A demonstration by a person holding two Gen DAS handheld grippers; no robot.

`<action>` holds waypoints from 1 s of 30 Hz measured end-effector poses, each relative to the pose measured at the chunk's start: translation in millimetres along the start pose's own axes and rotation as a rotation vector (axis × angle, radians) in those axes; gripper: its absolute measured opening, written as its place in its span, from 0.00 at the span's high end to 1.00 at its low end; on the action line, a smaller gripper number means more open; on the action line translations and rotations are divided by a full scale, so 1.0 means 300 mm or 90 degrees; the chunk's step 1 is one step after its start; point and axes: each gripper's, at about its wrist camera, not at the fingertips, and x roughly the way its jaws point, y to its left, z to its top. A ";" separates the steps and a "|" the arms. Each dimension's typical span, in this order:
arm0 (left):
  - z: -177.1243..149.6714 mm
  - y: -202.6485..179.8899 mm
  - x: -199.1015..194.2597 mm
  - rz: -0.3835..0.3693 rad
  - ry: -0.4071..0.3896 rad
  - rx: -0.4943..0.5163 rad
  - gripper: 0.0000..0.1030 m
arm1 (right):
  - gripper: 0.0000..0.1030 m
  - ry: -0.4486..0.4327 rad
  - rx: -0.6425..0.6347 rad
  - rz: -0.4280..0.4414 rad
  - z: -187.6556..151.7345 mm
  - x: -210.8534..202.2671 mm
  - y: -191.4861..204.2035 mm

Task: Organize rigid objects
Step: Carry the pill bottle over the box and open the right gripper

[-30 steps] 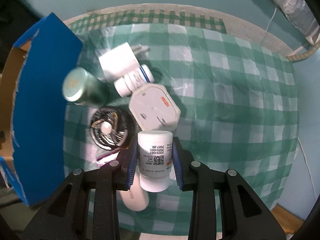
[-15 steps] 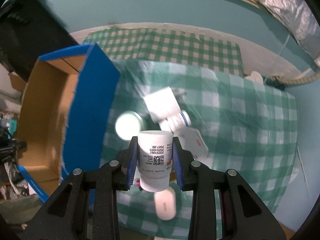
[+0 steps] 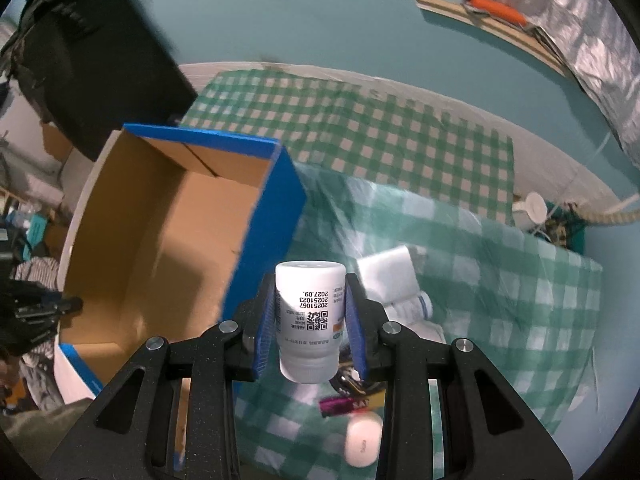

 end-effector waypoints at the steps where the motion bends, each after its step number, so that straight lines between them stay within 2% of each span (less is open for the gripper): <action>1: 0.000 0.000 0.000 0.000 0.000 0.000 0.91 | 0.70 -0.002 -0.006 0.002 0.009 0.001 0.011; 15: 0.001 0.001 -0.011 0.001 -0.009 -0.001 0.91 | 0.70 -0.012 -0.088 0.014 0.128 0.036 0.178; 30: 0.001 0.007 -0.015 -0.019 -0.019 -0.002 0.91 | 0.70 0.033 -0.121 0.022 0.151 0.164 0.254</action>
